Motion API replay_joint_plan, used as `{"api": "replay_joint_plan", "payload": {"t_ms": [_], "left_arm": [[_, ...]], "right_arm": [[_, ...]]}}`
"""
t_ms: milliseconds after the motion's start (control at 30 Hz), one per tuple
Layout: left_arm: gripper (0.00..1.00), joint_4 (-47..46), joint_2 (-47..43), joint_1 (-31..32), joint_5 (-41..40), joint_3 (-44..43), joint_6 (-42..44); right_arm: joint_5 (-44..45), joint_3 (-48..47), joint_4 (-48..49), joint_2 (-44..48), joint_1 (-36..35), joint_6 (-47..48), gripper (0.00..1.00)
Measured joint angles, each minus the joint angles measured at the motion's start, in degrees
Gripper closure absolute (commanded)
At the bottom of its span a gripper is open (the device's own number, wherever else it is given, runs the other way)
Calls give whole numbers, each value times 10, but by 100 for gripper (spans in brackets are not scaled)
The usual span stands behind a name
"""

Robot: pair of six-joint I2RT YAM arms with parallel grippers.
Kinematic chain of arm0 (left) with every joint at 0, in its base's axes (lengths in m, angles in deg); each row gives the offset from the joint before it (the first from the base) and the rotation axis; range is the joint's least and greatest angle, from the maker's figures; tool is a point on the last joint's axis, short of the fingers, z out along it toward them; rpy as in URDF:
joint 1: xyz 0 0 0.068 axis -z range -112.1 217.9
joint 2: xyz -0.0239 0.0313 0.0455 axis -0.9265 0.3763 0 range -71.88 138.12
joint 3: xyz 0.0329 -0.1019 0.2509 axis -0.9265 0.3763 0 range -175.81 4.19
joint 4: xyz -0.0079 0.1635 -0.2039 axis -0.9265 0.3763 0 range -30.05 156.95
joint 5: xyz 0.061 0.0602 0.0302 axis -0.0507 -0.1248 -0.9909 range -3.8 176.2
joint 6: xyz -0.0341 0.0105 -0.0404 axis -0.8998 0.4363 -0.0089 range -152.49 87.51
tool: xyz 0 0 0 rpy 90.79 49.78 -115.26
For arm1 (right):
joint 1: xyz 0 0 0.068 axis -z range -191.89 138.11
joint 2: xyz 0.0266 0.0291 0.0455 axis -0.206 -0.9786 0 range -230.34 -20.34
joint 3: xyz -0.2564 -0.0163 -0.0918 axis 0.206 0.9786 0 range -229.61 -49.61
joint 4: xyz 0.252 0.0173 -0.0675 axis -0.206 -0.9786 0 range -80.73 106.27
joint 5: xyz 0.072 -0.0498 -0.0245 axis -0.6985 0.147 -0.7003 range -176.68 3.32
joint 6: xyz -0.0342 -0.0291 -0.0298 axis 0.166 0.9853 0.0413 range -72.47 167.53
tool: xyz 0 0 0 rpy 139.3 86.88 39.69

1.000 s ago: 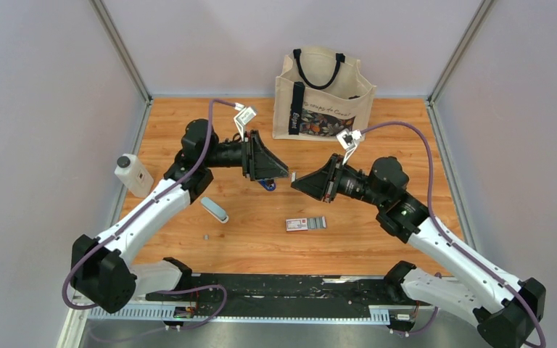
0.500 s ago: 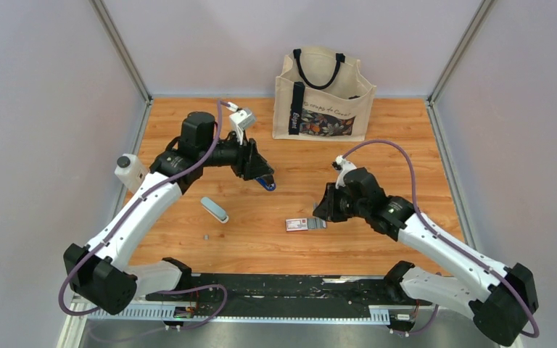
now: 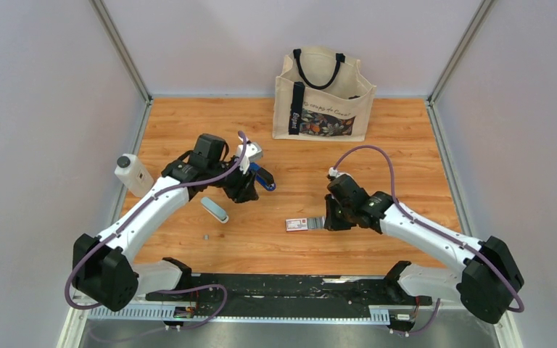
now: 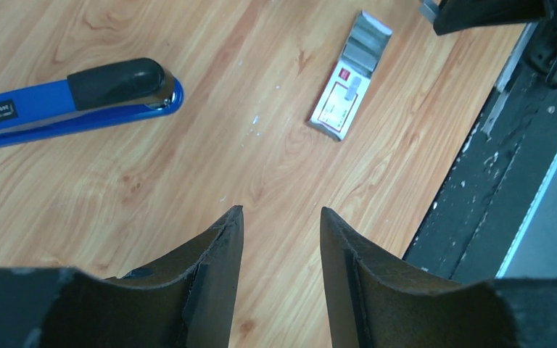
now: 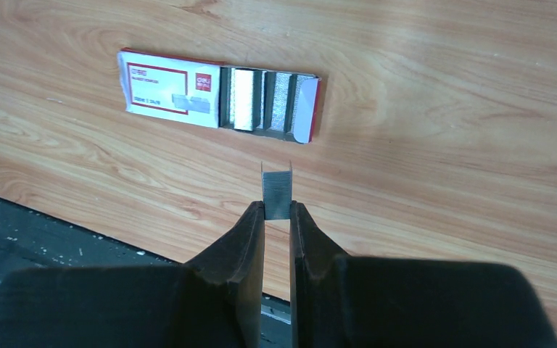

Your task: Unload the staples from the stapler

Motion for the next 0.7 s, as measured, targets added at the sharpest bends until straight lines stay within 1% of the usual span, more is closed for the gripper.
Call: {"api": "replay_joint_plan", "payload": {"t_ms": [167, 367, 700], "left_arm": [[50, -4, 0, 0, -2, 29, 31], [50, -16, 0, 0, -2, 72, 54], [49, -21, -4, 0, 1, 74, 67]], "right_arm": [[0, -3, 2, -51, -1, 9, 94], [0, -34, 6, -105, -1, 28, 94], [-3, -50, 22, -156, -2, 43, 95]]}}
